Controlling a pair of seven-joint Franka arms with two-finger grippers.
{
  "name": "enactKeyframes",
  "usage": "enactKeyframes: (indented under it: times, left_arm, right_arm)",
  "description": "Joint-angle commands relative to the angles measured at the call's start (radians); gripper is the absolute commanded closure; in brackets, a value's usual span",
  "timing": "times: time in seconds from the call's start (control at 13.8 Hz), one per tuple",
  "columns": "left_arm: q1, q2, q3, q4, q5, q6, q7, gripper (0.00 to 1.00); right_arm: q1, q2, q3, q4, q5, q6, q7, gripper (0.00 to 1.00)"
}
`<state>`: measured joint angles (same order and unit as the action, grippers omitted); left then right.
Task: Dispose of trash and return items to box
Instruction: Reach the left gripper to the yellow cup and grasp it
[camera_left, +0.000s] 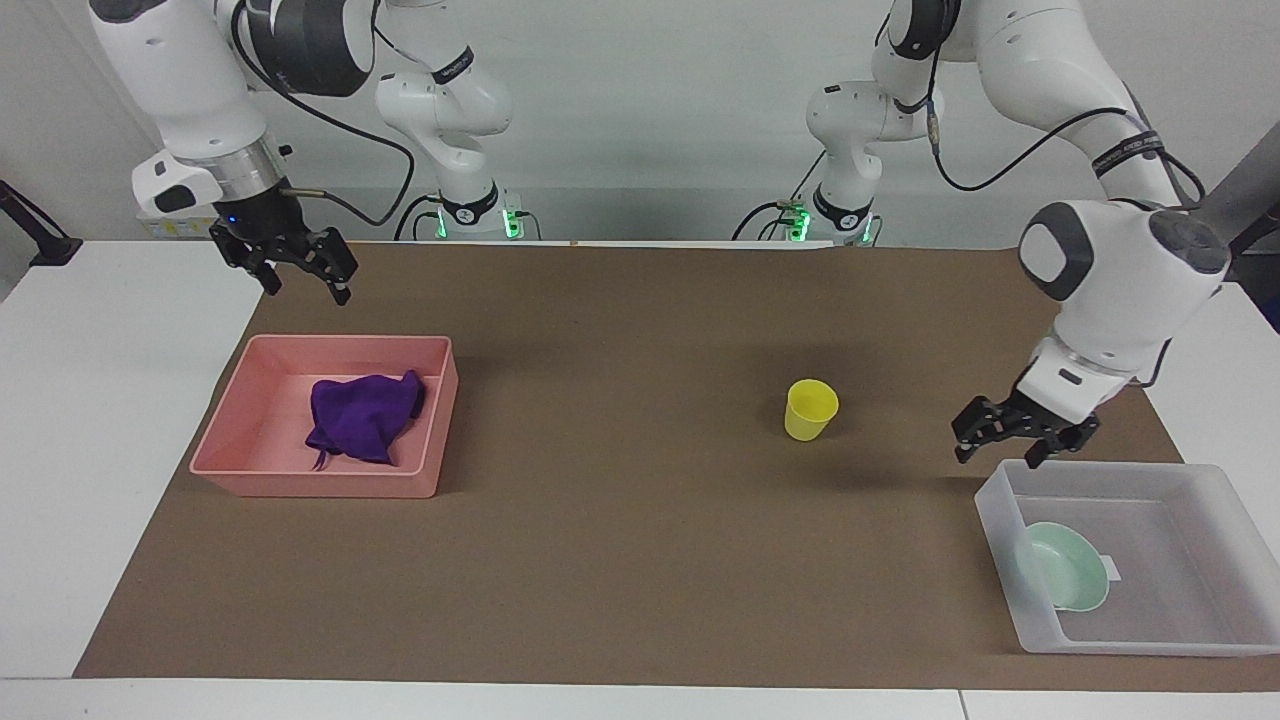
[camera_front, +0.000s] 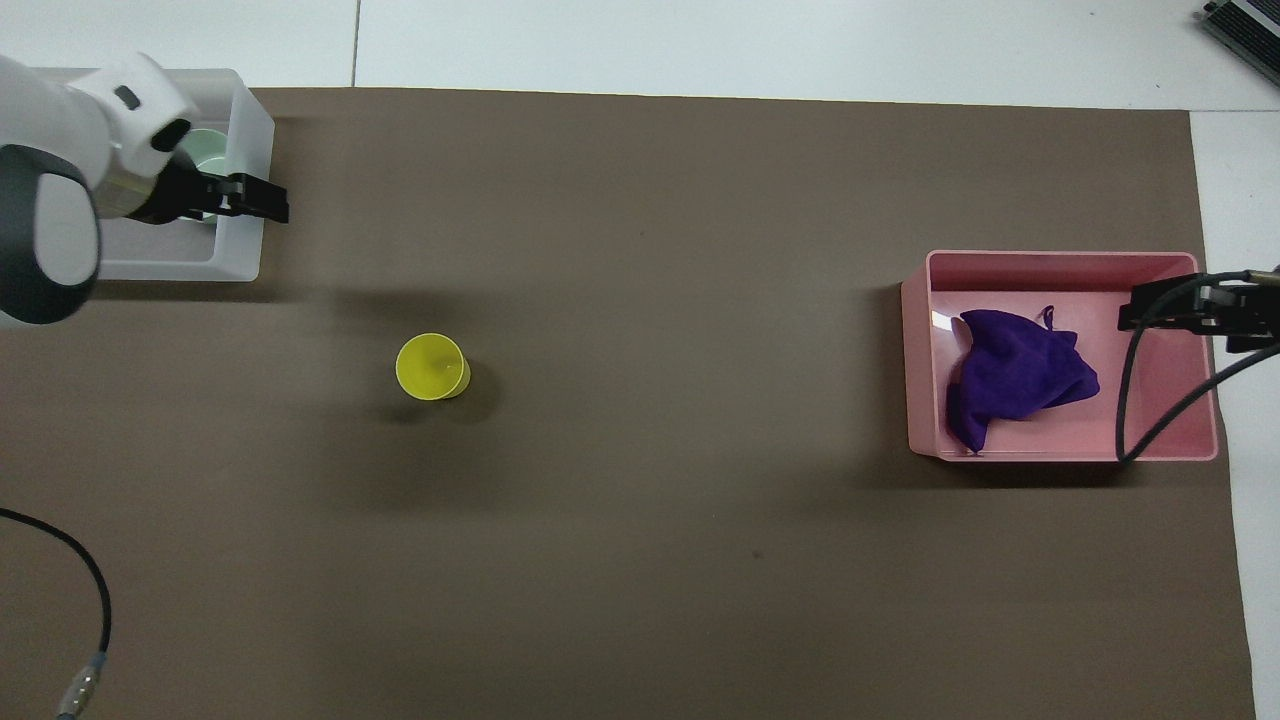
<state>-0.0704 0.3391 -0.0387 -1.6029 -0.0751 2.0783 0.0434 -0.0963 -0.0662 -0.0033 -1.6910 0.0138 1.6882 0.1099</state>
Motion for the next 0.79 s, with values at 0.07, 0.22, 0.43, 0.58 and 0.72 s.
enactKeyframes:
  times: [0.07, 0.22, 0.43, 0.58, 0.72]
  left_arm:
    - [-0.121, -0.11, 0.017, -0.225, 0.025, 0.069, -0.071, 0.0]
    - [-0.156, -0.143, 0.016, -0.299, 0.025, 0.074, -0.074, 0.0]
    - [-0.172, -0.184, 0.013, -0.432, 0.025, 0.182, -0.074, 0.0]
    - [-0.183, -0.203, 0.013, -0.483, 0.023, 0.207, -0.074, 0.0]
    - [-0.19, -0.216, 0.013, -0.517, 0.023, 0.213, -0.077, 0.0]
  right_arm:
    - [0.015, 0.032, -0.052, 0.131, -0.011, -0.136, -0.001, 0.0]
    - [0.108, 0.039, -0.16, 0.168, -0.012, -0.157, -0.05, 0.0]
    - [0.133, 0.028, -0.181, 0.139, -0.002, -0.148, -0.059, 0.0]
    - [0.066, 0.028, -0.103, 0.137, 0.0, -0.156, -0.061, 0.0]
    - [0.067, 0.023, -0.101, 0.129, 0.0, -0.16, -0.059, 0.0]
